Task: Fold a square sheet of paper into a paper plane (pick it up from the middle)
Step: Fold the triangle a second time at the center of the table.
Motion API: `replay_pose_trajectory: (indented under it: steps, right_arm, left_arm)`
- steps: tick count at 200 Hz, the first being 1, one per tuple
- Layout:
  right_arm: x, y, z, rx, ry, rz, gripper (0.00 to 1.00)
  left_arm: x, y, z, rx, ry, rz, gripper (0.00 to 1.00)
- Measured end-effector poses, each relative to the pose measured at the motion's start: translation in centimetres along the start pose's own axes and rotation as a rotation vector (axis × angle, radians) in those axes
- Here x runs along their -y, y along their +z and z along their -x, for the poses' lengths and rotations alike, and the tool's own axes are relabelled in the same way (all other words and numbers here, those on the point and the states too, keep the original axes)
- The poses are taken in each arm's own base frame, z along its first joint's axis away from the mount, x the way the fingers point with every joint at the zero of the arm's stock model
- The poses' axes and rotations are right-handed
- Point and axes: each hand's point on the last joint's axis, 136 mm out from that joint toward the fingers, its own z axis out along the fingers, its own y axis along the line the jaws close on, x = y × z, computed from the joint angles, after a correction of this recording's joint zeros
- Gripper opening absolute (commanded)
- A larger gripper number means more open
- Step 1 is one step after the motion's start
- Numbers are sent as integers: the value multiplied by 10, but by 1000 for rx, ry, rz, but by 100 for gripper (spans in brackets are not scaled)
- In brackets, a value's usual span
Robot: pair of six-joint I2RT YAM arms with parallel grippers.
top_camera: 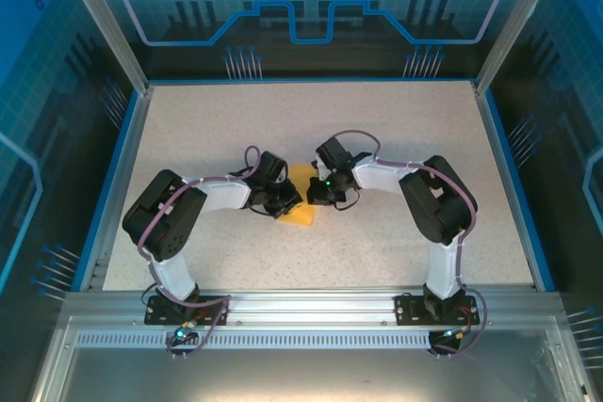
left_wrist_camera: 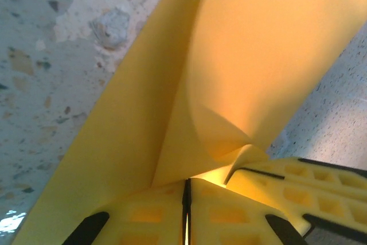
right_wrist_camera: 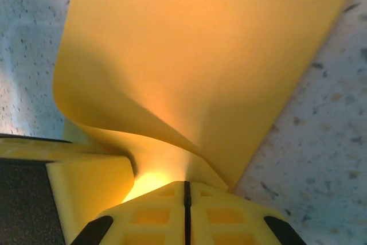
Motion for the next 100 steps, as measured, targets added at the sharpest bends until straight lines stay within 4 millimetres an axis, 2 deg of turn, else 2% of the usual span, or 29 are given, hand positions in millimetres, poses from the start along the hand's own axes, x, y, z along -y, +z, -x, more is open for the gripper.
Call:
replay_pose_trajectory:
  steps: [66,100]
  right_arm:
    - [18,-7,17,38,73,-5,10]
    - [15,-14,17,59,72,11,10]
  left_arm:
    - [0,0,0,0,0,0,12]
    - [0,0,0,0,0,0,12]
